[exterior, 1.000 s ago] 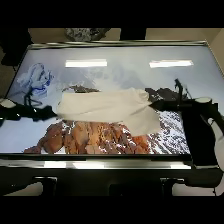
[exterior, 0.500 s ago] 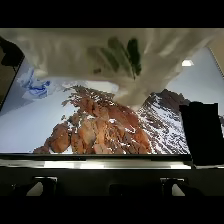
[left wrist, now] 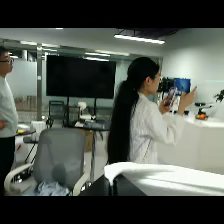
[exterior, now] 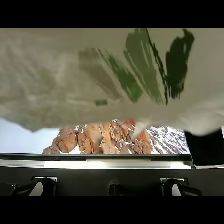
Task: Fold the shirts.
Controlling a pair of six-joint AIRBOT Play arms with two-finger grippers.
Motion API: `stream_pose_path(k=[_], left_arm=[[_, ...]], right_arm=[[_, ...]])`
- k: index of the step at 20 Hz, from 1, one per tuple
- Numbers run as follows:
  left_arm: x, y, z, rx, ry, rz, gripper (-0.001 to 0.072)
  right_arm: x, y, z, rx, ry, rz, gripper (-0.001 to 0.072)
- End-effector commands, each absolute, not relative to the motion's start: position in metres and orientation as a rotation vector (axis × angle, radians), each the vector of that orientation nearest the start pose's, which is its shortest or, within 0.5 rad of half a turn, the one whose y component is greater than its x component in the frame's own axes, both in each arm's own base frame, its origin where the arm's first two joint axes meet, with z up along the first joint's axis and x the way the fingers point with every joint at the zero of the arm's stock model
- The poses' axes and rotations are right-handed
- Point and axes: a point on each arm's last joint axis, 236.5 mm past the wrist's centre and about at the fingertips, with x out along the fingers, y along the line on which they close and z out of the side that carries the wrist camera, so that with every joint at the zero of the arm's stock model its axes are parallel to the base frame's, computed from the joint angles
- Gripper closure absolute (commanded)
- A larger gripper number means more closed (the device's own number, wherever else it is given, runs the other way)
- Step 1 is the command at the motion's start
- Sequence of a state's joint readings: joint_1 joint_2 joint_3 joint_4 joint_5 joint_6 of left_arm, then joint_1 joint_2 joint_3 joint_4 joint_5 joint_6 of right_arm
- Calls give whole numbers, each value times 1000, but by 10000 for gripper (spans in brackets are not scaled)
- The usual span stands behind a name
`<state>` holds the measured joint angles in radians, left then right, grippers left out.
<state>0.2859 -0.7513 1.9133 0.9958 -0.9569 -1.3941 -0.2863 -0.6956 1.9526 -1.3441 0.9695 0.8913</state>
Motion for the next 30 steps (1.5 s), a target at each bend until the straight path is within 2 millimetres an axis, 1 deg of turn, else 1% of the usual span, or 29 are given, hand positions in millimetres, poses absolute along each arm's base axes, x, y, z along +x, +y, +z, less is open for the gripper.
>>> stream_pose_path(k=[1,2,3,4,5,6,7,8,9,10,11,12,13,14,15,16,17,19,20,21,22,23,24,25,26,27,28,29,30], left_arm=[[234,-34,536,-68,-99,-148,682],[243,-28,519,-67,-33,-131,682],[258,-22,496,-70,55,-121,682],[275,-19,467,-85,161,-129,682],[296,-15,428,-105,295,-139,682],[316,-9,389,-134,419,-144,682],[339,-1,344,-161,548,-142,682],[358,8,299,-191,660,-128,682],[375,20,247,-207,786,-110,681],[386,30,198,-218,903,-92,681],[396,36,149,-250,1015,-85,681],[406,38,108,-272,1102,-93,681],[418,41,76,-293,1156,-92,681],[432,45,51,-309,1189,-87,681],[446,48,29,-327,1212,-83,681],[458,49,12,-354,1225,-80,681],[471,50,-3,-390,1232,-73,680],[494,49,-23,-441,1211,-76,680],[503,48,-28,-459,1195,-77,680],[509,49,-29,-464,1182,-81,680],[512,50,-25,-456,1172,-83,680],[511,49,-19,-433,1170,-104,680],[504,45,-13,-409,1194,-138,680],[488,37,-11,-399,1251,-178,679],[470,30,-12,-392,1324,-222,680],[449,22,-15,-400,1412,-259,680],[430,19,-20,-402,1492,-280,680],[415,19,-26,-401,1556,-283,680],[401,20,-33,-397,1614,-282,681]], right_arm=[[189,-14,572,-579,-206,-177,668],[205,-17,554,-559,-128,-150,668],[230,-22,522,-515,2,-105,668],[259,-24,481,-479,159,-31,668],[292,-22,429,-434,350,71,668],[317,-18,378,-385,531,179,669],[344,-14,326,-311,702,283,669],[369,-13,277,-210,846,351,670],[392,-10,225,-141,981,408,670],[411,-6,175,-104,1102,442,670],[428,7,133,-78,1183,485,670],[446,26,92,-72,1239,528,669],[468,42,60,-72,1244,544,669],[488,54,33,-63,1238,540,668],[510,62,12,-48,1206,516,668],[529,66,0,-22,1168,483,667],[545,69,-6,-1,1120,459,667],[573,65,-1,21,1016,408,667],[583,60,5,26,972,384,667],[585,56,10,35,957,377,667],[581,51,16,40,968,379,667],[569,48,20,33,1006,398,667],[549,46,23,11,1064,439,667],[527,43,25,-16,1128,487,666],[500,39,25,-35,1222,525,666],[479,37,22,-36,1306,542,666],[457,38,17,-31,1401,563,666],[440,40,9,-39,1475,583,666],[423,40,-4,-51,1556,587,666]])
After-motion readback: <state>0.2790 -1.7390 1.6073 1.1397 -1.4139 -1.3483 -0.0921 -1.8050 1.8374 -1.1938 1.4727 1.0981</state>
